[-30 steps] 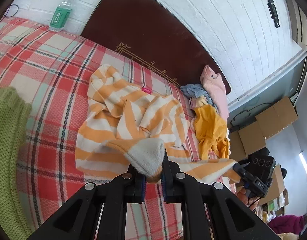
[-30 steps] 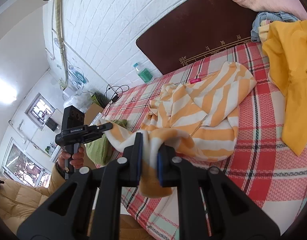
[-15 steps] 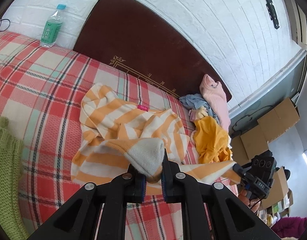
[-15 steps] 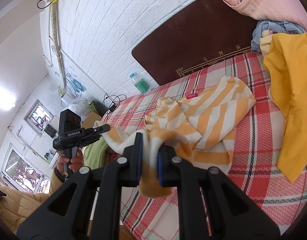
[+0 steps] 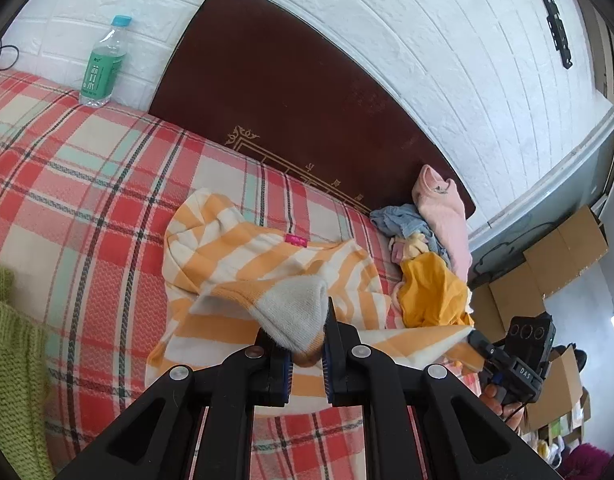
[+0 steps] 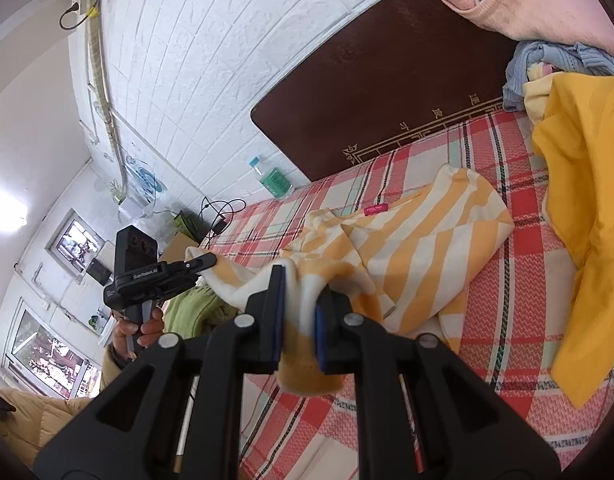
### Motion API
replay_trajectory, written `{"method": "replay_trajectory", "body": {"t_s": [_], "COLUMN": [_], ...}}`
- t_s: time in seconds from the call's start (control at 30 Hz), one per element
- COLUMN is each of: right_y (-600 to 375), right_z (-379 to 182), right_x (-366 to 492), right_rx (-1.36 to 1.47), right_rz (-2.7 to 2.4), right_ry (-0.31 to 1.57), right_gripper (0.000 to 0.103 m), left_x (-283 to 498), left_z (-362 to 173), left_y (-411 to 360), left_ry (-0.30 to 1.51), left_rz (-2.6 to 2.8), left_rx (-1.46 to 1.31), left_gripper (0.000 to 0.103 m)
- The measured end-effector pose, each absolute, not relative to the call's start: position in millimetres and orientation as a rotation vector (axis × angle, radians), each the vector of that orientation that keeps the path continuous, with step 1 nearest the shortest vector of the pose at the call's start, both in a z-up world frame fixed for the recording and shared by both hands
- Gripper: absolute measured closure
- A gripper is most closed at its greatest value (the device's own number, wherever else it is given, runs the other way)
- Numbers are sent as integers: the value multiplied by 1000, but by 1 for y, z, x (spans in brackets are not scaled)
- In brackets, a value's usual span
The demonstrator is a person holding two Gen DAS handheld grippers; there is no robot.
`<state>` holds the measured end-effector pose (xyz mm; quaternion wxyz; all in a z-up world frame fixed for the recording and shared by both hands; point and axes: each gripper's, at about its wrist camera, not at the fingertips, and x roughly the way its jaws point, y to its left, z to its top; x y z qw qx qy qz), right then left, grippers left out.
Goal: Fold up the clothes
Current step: 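Fold the hem up toward the collar with the right gripper and release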
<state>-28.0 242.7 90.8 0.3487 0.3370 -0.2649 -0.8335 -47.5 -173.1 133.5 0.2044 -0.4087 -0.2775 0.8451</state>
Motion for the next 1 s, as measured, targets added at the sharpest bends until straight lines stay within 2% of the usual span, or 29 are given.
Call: {"method": "replay_trajectory", "body": {"t_s": [0.5,1.0], "right_y": [254,261], "right_z": [75,45], "right_x": [-72,-121], "right_rx": [924,1056], "right_rz": [-2155,-2141], "right_ry": [-774,-855], "right_gripper": [89,86], "left_x": [-87,-132], "left_z": [129,99], "left_y": [-164,-165], "left_ry": [-761,-787], "left_rz": [2402,2397], "left_rx": [-1171,-1296], "left_gripper": [93,93]}}
